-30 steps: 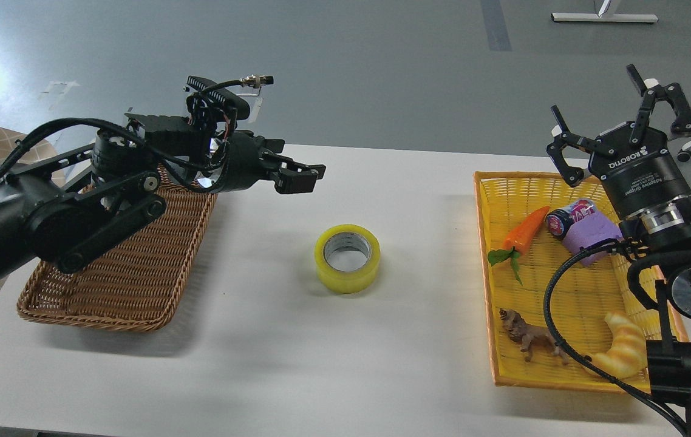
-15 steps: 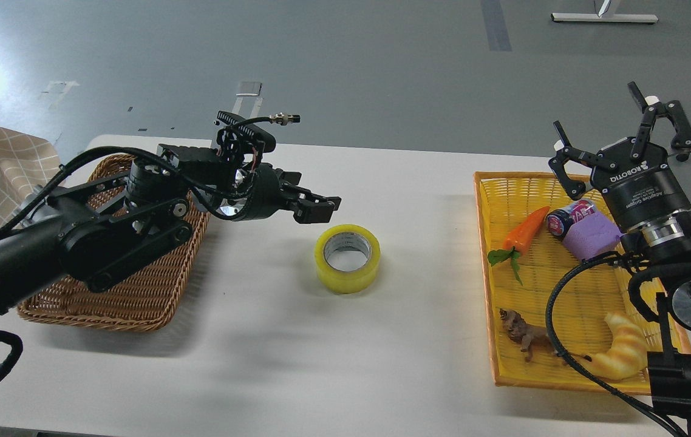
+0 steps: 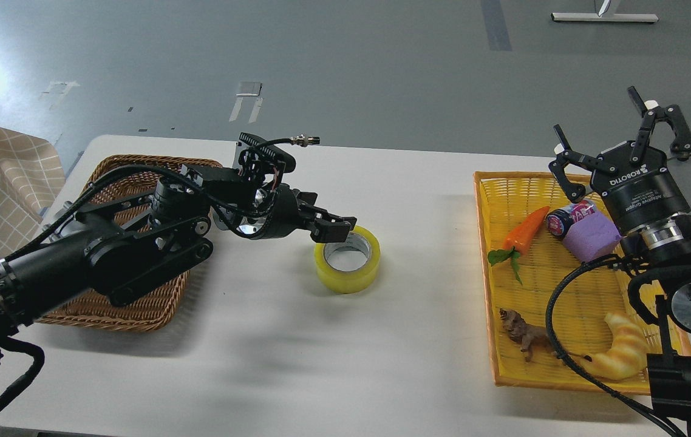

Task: Place and transfer tape with both arms
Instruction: 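Grasp the tape roll with the left gripper and lift it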

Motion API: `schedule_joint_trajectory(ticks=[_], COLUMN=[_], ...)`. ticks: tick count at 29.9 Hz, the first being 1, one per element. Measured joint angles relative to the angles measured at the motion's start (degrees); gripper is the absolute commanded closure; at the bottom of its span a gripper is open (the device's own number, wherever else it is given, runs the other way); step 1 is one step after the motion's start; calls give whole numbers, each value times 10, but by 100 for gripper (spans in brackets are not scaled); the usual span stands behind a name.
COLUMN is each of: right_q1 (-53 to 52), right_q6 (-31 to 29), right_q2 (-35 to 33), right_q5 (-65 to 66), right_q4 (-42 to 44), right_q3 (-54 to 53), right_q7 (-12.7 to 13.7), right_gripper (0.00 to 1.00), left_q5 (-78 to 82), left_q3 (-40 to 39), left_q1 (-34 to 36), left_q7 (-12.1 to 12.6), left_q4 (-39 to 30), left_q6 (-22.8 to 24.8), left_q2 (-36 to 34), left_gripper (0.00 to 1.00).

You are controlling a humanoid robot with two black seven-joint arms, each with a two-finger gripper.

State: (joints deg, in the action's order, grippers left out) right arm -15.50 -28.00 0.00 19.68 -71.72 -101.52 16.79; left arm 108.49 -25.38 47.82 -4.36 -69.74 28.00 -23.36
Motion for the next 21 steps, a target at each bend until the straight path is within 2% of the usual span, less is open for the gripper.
schedule_joint_trajectory(ticks=[21], right_q1=[-1], right_q6=[0], right_q2=[0], right_q5=[0], right_q4=[1], right_q3=[0], right_q7=[0], right_gripper=[4], left_q5=[2], left_q3=[6], left_q1=[-21], left_q7=[7], left_q4=[44], left_q6=[0], left_q2=[22], left_gripper=[3])
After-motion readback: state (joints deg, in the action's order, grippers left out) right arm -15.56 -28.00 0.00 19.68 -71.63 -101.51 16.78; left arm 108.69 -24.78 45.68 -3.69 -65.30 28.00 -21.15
